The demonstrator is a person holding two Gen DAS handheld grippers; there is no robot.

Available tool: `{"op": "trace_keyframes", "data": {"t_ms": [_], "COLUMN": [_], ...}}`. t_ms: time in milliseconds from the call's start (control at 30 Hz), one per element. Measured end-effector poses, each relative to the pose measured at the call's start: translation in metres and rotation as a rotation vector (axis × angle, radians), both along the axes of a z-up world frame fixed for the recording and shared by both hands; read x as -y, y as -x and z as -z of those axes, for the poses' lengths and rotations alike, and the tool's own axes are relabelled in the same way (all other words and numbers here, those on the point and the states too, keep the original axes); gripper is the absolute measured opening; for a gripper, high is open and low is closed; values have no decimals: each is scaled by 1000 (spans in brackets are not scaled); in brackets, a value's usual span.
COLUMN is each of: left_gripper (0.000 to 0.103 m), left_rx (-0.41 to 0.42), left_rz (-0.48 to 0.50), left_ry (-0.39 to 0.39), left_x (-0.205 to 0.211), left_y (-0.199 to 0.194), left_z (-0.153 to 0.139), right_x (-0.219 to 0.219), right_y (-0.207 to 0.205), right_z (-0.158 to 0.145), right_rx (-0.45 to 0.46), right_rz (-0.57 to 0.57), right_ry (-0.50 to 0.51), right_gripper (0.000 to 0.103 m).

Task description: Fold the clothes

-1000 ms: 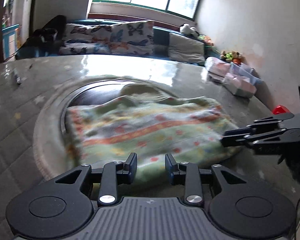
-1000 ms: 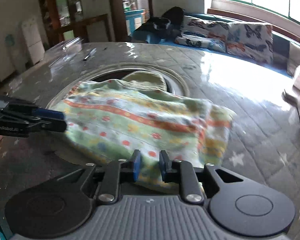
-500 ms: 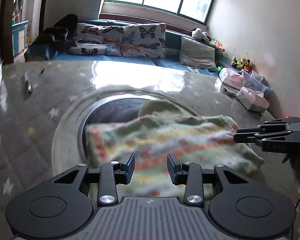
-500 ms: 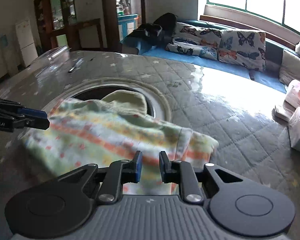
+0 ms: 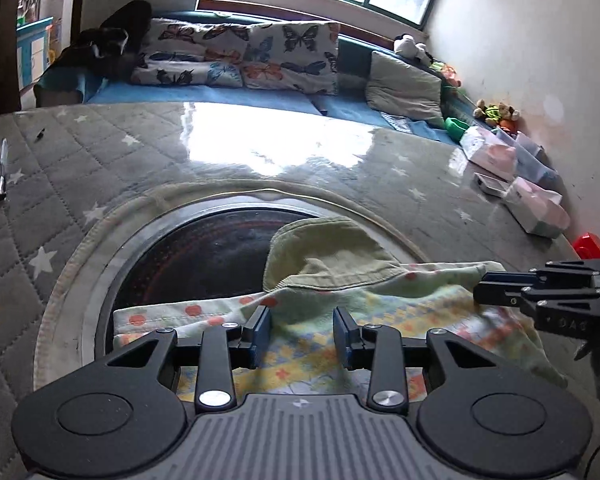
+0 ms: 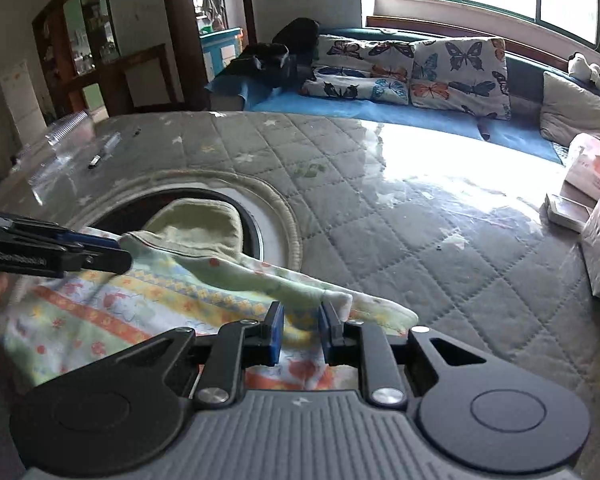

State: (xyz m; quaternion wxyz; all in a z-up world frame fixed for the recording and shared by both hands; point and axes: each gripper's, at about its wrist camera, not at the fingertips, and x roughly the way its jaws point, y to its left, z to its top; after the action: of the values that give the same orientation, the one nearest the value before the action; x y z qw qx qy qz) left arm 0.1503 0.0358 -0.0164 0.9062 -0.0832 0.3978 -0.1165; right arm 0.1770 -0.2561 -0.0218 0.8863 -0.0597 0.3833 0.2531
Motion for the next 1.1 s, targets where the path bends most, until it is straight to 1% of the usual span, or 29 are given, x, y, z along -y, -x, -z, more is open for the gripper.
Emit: {"op": "trace_keyframes", "data": {"t_ms": [133, 267, 300, 333, 367, 467, 633, 700, 833, 967, 1033, 1100], "left_gripper": [38, 40, 43, 44, 46, 54, 56, 58, 58, 58, 58, 58], "left_rx": [-4, -2, -1, 1, 4, 9, 17, 23, 36, 68, 87, 96], "left_rz": [-18, -34, -39, -43, -47, -64, -66, -53, -28, -17, -16, -21], "left_ry": [-1, -3, -1, -1, -8, -31, -40, -57, -91, -172, -205, -197], "left_x": [-4, -3, -4, -5, -5, -7, -12, -11, -8, -2, 0, -3], "left_y": [1, 6, 9, 11, 15, 26, 53, 67, 93, 108, 114, 118], "left_z": [0, -5, -6, -8, -10, -14, -19, -18, -14, -6, -3, -7], "right_x": [2, 2, 1, -1, -2, -11, -23, -29, -45, -55, -56, -58], "right_y": [0, 11, 15, 19, 22, 39, 65, 74, 94, 103, 106, 108], "right_z": [-1, -8, -10, -11, -12, -17, -21, -21, -15, -6, -8, -12], "right_rx": [4, 19, 22, 23, 23, 38, 37, 35, 44, 37, 48, 61], "right_rz": [28, 20, 14, 6, -1, -43, -108, -138, -199, -224, -227, -232], "right_ry": [-7, -1, -2, -3, -4, 2, -15, -14, 1, 36, 51, 61], "right_gripper": [19, 19, 20, 25, 26, 26, 27, 28, 28, 29, 29, 29]}}
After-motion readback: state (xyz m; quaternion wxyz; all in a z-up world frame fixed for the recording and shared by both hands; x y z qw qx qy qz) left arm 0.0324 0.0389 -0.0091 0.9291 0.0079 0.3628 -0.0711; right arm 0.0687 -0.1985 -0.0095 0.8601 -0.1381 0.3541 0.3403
